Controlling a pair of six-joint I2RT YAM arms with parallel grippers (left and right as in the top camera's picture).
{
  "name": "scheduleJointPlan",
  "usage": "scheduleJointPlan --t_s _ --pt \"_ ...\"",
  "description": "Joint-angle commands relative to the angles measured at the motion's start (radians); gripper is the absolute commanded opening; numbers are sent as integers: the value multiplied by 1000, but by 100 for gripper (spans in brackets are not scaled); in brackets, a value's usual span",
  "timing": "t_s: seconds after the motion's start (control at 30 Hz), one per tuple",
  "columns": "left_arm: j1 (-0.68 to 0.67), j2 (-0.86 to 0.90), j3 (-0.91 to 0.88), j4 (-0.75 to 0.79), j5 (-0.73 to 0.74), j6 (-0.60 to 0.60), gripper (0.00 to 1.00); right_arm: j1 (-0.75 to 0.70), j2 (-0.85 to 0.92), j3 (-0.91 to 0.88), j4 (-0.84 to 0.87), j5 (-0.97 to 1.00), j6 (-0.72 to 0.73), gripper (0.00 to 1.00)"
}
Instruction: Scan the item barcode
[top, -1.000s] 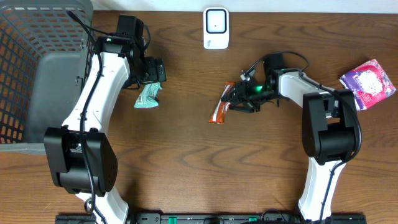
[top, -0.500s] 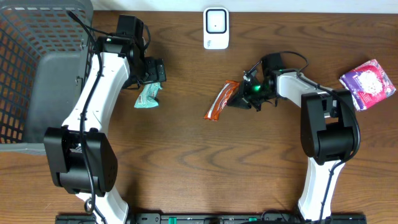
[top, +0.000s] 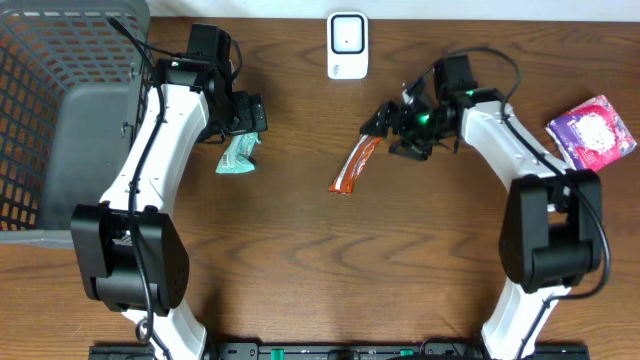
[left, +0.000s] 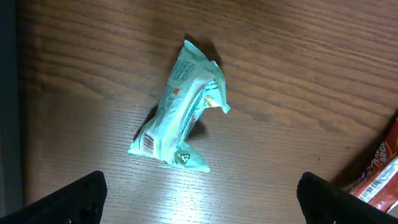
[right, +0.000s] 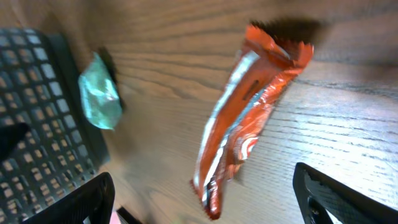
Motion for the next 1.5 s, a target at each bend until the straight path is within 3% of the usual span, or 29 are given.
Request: scheduleJointPlan --t_s 0.0,0.23,0.43,0.7,0.83,0.87,1.07,1.27,1.47 --pt "3 7 -4 -5 -10 6 98 28 -8 7 -11 80 62 89" --pt "3 7 -4 -5 -10 6 98 114 -2 5 -10 302 215 99" --pt "3 7 -4 -5 -10 6 98 182 18 -9 0 466 353 99" --pt "3 7 -4 -5 -10 6 98 219 98 -13 5 451 450 90" --pt "3 7 -4 -5 -10 6 98 221 134 -13 49 397 448 80" --pt "3 7 -4 -5 -10 6 98 222 147 -13 62 394 445 72" --pt "3 7 -4 -5 -10 6 98 223 155 -12 58 402 430 1" --pt "3 7 -4 -5 -10 6 98 190 93 36 19 450 327 1" --pt "3 7 -4 -5 -10 6 98 189 9 238 -288 889 256 1"
